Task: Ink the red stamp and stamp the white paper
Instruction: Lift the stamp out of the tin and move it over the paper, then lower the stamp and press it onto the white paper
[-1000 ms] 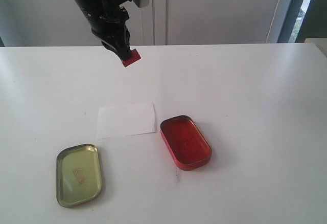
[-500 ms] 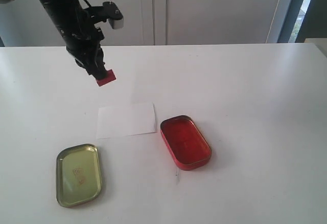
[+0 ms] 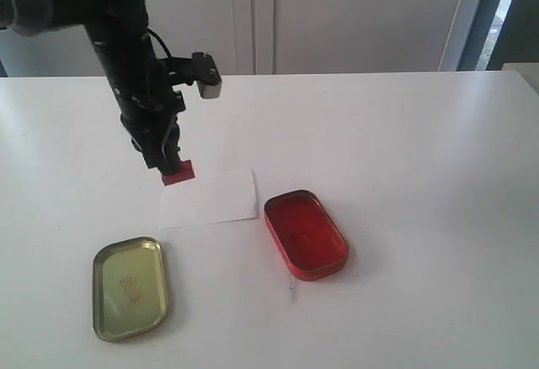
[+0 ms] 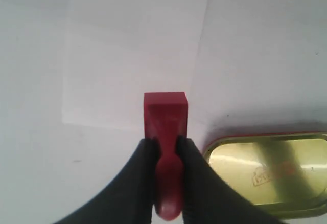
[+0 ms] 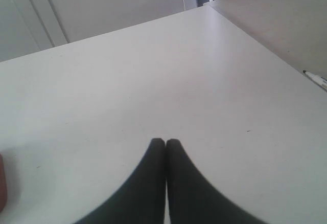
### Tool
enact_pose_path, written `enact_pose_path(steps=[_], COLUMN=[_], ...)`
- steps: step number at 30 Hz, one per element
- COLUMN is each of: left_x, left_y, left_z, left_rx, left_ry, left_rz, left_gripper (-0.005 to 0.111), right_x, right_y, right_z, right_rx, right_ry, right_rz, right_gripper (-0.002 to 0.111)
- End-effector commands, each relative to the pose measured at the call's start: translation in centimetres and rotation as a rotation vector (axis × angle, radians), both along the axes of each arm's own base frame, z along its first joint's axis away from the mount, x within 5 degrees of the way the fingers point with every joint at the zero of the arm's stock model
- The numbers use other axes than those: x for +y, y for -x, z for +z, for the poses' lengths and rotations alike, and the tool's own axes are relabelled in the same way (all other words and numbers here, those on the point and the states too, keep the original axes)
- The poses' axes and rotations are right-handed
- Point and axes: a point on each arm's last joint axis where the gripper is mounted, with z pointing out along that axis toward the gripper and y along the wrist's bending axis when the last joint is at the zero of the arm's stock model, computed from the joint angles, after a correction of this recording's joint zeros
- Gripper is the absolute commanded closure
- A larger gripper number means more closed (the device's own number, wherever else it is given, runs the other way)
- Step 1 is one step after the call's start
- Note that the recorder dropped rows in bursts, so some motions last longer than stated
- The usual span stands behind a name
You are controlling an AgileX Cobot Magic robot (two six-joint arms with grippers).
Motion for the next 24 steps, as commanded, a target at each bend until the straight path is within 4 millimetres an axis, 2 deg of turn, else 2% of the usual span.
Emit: enact_pose_path(steps=[1,8,24], left_x=[-1.2,-1.9,-2.5], left_y=[0.8,0.9,0.6], left_z=[-0.5,-1.5,-1.5], left_rx=[-0.017,-0.023,-0.056], left_ry=[0.021,0.053,0.113], left_rz=[-0.024,-0.019,-0.051], left_gripper=[0.107,0.107,0.107], right_x=[0.0,0.0,0.0], right_y=[0.0,0.0,0.0], right_z=[0.0,0.0,0.0], right_rx=[-0.007,-0.007,-0.007], right_ry=[0.001,0.001,0.001], right_rz=[-0.005,-0.005,-0.005], right_gripper=[0.108,0.108,0.108])
